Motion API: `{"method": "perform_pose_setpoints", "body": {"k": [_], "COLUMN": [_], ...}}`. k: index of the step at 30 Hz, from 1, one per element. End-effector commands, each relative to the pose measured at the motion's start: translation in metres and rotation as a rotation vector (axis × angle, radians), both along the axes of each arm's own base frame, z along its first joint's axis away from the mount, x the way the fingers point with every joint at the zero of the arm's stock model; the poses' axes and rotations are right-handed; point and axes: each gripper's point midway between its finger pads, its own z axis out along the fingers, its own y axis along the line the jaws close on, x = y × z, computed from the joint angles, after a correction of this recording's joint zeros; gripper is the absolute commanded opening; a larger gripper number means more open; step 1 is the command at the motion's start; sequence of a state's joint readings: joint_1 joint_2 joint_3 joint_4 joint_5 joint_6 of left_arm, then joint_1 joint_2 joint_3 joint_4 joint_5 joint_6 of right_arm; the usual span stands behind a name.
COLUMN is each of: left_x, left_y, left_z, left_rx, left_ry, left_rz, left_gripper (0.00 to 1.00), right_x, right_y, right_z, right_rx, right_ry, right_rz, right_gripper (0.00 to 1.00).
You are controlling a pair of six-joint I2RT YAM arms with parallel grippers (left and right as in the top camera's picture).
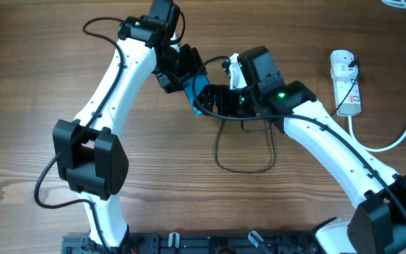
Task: Plug charger to phone and switch on socket
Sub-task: 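Bring the plug up to the phone's bottom port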
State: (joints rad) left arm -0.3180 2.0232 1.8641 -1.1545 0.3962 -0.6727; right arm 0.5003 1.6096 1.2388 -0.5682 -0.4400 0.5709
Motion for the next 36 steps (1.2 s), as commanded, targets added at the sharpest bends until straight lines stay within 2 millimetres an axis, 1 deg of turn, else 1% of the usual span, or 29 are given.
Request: {"method": "perform_pose_setpoints", "body": {"k": [1, 4, 6, 10, 15, 18, 23, 26, 32, 36], "left_x": [-0.004, -0.002, 0.001, 0.006, 0.008, 0.009, 0.009, 0.008, 0.007, 0.007], "left_y": [-0.022, -0.022, -0.018, -0.007, -0.002, 0.0, -0.001, -0.003, -0.005, -0.005], "left_z": [0.034, 0.042, 0.044, 0.05, 0.055, 0.055, 0.056, 0.058, 0.06, 0.06], "left_rx": [-0.183, -0.264, -0.283, -0.338, -0.385, -0.385, -0.394, -0.413, -0.428, -0.429], "left_ry": [0.002, 0.044, 0.048, 0.091, 0.113, 0.116, 0.148, 0.155, 0.173, 0.174], "left_rz": [0.001, 0.043, 0.057, 0.126, 0.15, 0.16, 0.199, 0.191, 0.203, 0.203], "left_gripper": [0.69, 0.69, 0.68, 0.68, 0.68, 0.68, 0.69, 0.69, 0.69, 0.69], "right_x": [0.011, 0.013, 0.017, 0.032, 0.04, 0.045, 0.053, 0.054, 0.054, 0.057], "right_y": [-0.002, -0.002, -0.003, -0.014, -0.01, -0.006, -0.002, -0.001, -0.001, 0.0], "right_z": [0.014, 0.016, 0.016, 0.016, 0.025, 0.032, 0.042, 0.043, 0.043, 0.047], "right_rx": [0.028, 0.05, 0.05, 0.007, 0.039, 0.065, 0.081, 0.065, 0.024, 0.006], "right_ry": [0.012, 0.034, 0.032, -0.021, -0.065, -0.095, -0.168, -0.199, -0.269, -0.323], "right_rz": [-0.119, -0.16, -0.186, -0.274, -0.273, -0.266, -0.237, -0.207, -0.136, -0.098], "right_gripper": [0.99, 0.95, 0.94, 0.87, 0.86, 0.84, 0.67, 0.61, 0.57, 0.56]}}
